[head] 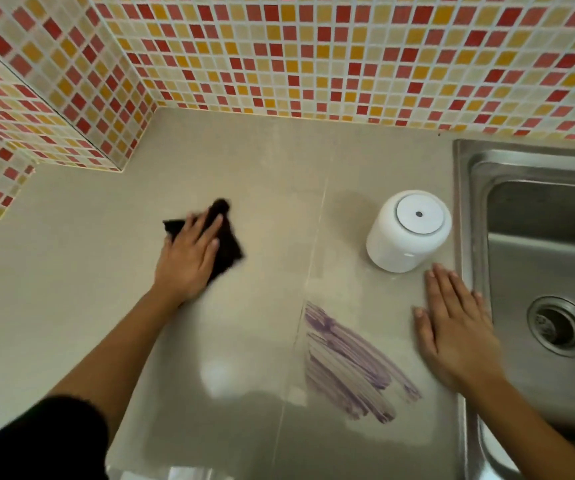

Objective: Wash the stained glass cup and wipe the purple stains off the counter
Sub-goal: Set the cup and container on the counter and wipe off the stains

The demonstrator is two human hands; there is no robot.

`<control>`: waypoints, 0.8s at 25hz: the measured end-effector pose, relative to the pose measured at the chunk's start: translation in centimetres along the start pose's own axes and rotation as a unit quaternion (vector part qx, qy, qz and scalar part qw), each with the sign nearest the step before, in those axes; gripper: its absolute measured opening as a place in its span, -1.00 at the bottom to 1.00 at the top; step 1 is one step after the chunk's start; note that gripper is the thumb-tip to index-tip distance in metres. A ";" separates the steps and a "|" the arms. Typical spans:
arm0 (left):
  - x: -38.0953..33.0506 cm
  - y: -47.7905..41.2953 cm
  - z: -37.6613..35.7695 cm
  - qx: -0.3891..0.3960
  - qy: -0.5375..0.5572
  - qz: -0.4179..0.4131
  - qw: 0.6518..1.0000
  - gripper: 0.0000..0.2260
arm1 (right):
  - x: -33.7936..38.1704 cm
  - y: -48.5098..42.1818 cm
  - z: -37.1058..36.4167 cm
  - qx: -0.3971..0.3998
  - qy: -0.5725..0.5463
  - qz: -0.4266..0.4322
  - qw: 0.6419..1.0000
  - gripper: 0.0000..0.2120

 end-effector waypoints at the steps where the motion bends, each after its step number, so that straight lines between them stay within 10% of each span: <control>1: -0.9 -4.0 0.2 -0.010 -0.002 0.032 0.999 -0.57 | 0.0 0.0 0.1 0.003 0.000 0.000 1.000 -0.39; 6: -11.3 -16.3 -1.1 0.038 0.025 -0.059 0.997 -0.58 | 0.3 0.2 0.3 0.005 -0.005 -0.003 1.000 -0.42; 12: -8.2 2.2 -2.1 0.041 -0.004 -0.302 0.952 -0.59 | 0.0 0.2 1.3 -0.019 -0.137 0.008 0.990 -0.25; 20: -3.9 -8.3 0.4 -0.010 0.020 0.012 1.000 -0.59 | 3.7 -6.1 3.6 -0.002 -0.397 -0.031 0.917 0.11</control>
Point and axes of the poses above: each hand's wrist, its own y-axis away from the middle knuckle, its own z-axis out of the back of the hand, x = y × z, the point moved 1 cm from there along -y, towards the middle knuckle, and after that the axes turned 11 degrees about -z, right-handed, at the moved point
